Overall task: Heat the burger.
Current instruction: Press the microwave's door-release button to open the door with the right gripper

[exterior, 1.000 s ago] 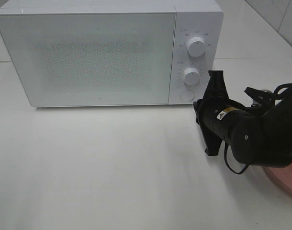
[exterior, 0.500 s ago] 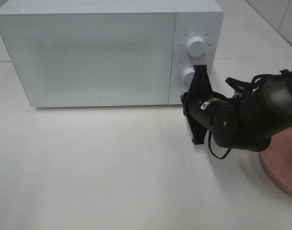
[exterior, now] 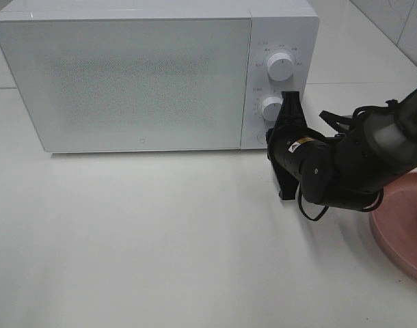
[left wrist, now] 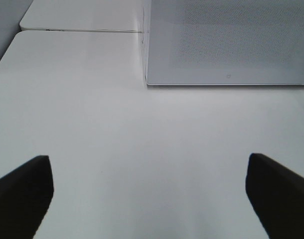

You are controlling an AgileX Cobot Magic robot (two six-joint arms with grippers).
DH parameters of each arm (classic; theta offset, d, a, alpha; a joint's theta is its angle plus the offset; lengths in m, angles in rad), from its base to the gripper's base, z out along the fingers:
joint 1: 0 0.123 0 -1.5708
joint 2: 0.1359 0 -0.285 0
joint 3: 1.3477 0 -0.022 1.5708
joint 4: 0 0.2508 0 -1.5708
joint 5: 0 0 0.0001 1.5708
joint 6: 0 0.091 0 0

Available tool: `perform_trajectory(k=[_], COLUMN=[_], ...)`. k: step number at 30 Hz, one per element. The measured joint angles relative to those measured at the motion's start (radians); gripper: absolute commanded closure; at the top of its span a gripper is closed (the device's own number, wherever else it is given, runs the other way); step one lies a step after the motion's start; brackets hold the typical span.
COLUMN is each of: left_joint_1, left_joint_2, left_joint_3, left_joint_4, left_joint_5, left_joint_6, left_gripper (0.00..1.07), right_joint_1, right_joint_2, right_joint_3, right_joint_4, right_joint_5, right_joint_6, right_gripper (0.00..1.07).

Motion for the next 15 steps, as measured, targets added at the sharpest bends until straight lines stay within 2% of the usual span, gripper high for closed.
perform_trajectory(k=[15], left_joint_1=[0.000], left_joint_2=[0.000], left_joint_3=[0.000], left_joint_4=[0.000], left_joint_5=[0.000], left_joint_6=[0.000], left_gripper=[0.09], right_joint_1=[-0.007], right_joint_2=[0.046], right_joint_3=[-0.043], right_joint_4=[-0.021], right_joint_5=[0.022], right_joint_6=[0.005], right_gripper=[1.07])
